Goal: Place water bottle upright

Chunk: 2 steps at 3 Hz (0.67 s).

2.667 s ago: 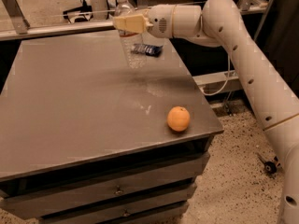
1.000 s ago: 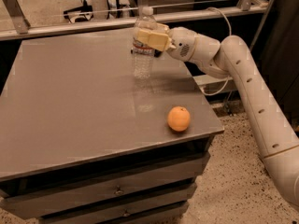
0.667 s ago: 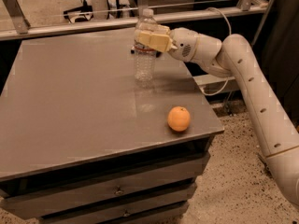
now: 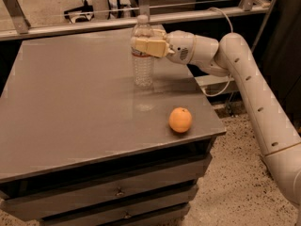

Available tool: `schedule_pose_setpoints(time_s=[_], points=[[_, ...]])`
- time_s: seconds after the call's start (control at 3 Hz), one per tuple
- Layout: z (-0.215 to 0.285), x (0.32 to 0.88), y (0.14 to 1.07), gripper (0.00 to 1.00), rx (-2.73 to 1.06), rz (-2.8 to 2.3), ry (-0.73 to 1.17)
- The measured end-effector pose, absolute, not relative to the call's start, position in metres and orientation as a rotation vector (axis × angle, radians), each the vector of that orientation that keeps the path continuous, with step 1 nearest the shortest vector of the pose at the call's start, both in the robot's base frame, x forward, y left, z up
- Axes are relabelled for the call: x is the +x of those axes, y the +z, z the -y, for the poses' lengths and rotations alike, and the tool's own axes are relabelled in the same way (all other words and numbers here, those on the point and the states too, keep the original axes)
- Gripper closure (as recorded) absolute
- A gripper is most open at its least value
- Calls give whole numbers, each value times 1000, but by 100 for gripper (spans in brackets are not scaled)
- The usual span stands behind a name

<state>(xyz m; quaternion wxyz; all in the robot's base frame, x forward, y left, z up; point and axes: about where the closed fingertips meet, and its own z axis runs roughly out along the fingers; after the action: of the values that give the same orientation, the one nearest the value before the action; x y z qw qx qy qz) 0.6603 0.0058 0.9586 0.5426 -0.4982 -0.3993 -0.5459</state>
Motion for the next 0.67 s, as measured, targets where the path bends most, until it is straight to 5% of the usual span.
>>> schedule_pose_setpoints(time_s=[0.67], points=[[-15, 648, 952, 35, -1143, 1062, -1330]])
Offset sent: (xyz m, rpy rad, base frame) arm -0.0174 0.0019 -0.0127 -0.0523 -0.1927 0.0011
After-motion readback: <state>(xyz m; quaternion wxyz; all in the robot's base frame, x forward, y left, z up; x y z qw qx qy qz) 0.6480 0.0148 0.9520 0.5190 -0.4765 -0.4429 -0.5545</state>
